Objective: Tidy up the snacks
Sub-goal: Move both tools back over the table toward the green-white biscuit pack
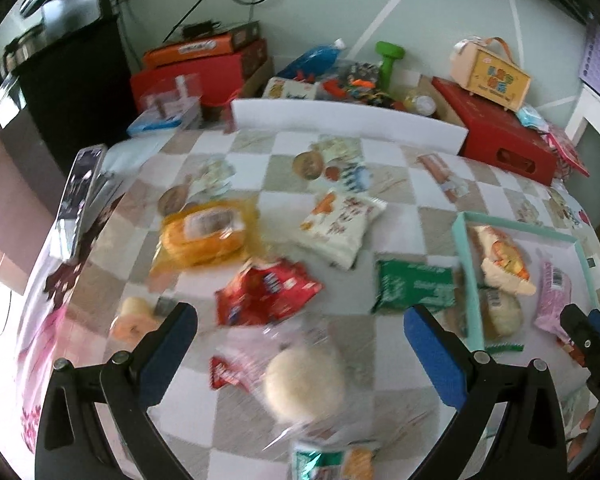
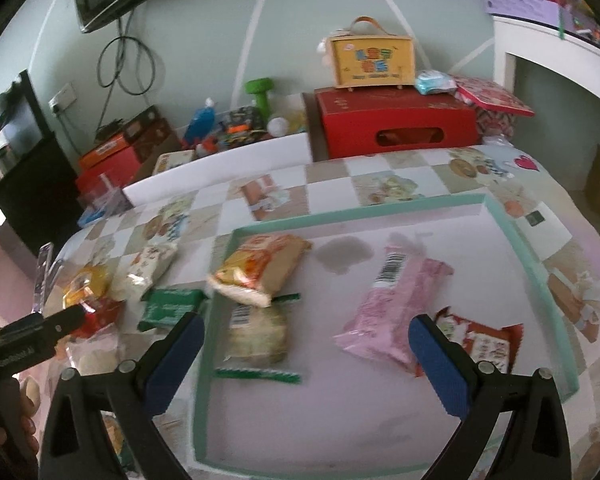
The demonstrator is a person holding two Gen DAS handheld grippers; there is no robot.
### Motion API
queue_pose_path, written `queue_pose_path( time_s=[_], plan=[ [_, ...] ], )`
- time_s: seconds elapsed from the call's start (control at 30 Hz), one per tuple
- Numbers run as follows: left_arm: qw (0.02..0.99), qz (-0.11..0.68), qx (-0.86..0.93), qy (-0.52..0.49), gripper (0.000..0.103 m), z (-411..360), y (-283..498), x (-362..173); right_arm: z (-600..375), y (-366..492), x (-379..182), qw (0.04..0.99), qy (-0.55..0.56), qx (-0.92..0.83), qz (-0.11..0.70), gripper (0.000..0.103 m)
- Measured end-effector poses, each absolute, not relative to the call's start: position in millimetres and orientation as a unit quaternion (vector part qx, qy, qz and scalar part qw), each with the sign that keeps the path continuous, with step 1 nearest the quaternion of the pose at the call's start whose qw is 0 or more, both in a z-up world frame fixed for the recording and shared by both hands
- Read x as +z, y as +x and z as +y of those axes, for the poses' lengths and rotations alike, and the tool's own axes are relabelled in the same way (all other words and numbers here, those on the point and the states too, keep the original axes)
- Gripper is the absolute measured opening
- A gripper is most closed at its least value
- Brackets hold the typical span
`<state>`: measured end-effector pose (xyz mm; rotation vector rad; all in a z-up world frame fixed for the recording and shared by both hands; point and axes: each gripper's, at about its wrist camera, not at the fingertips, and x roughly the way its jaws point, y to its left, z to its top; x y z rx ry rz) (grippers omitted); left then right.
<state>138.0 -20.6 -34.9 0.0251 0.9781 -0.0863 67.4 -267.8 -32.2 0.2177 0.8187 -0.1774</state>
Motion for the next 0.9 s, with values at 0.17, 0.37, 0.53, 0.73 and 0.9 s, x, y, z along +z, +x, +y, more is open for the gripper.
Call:
queue_pose_path(
  time_s=[0.17, 0.37, 0.53, 0.73, 0.9],
  plan=[
    [0.877, 0.480, -0.031, -0.017, 0.103, 1.2, 127.7, -37.5, -246.6, 66.2, -34.3, 0.905, 0.105, -0.065, 0.406, 0.103],
    [0.869, 0.493, -0.019, -0.038, 0.103, 22.0, 112.2, -46.5, -220.0, 62.5, -38.2, 0.902, 0.093, -0.041, 0.419, 0.103],
    [0.863, 0.503, -0.011, -0.053, 0.103, 34.2, 102.4, -54.2, -197.8, 58.0, -42.7, 0.899, 0.085, -0.019, 0.429, 0.103],
    [0.858, 0.508, -0.012, -0.074, 0.103, 42.5, 92.6, -58.3, -173.5, 52.5, -52.0, 0.891, 0.073, -0.002, 0.447, 0.103],
    [0.851, 0.518, -0.008, -0.089, 0.103, 48.5, 85.2, -65.2, -154.5, 50.0, -58.2, 0.886, 0.063, 0.018, 0.459, 0.103]
  ],
)
